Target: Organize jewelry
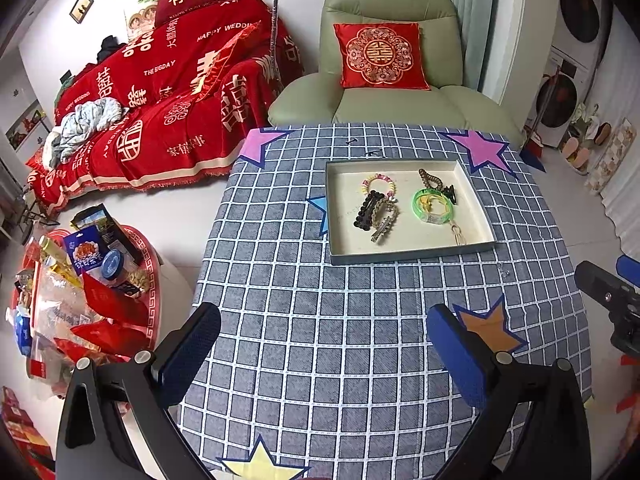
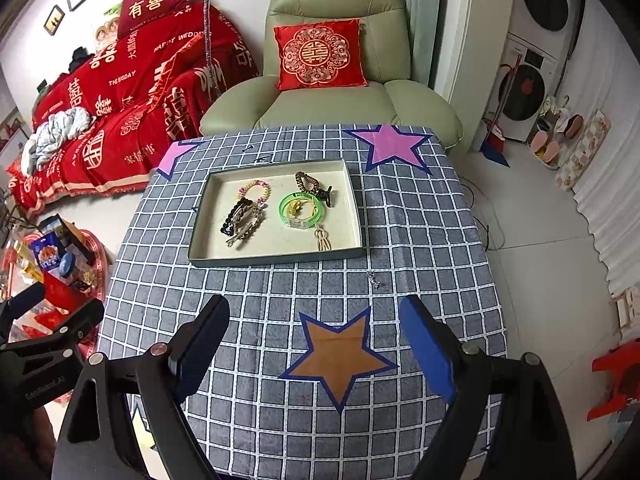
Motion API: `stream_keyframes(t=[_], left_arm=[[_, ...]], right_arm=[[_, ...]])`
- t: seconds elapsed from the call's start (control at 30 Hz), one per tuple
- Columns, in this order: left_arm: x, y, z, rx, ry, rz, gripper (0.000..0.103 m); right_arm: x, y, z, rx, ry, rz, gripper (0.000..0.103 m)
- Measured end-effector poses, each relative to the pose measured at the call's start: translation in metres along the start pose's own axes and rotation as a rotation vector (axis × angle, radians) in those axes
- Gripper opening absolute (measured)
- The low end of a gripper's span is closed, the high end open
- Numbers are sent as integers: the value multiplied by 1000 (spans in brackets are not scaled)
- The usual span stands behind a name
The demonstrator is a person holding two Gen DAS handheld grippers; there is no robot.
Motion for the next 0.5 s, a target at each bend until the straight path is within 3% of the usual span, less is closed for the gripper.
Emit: stream_keyframes(t=[0.5], left_arm=[[2,2,-11,14,-7,3,103]], right_arm=[[-4,-6,-16,36,21,-15,89]])
Point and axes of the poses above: each gripper's, at about its wrist camera, not at the fingertips, and z roughly the way its jaws point, x to its right, y to its underside, the point moved 4 cm from there along z, roughly the way its jaws point, and after that the axes turned 1 degree about -x, right-handed, at the moved point
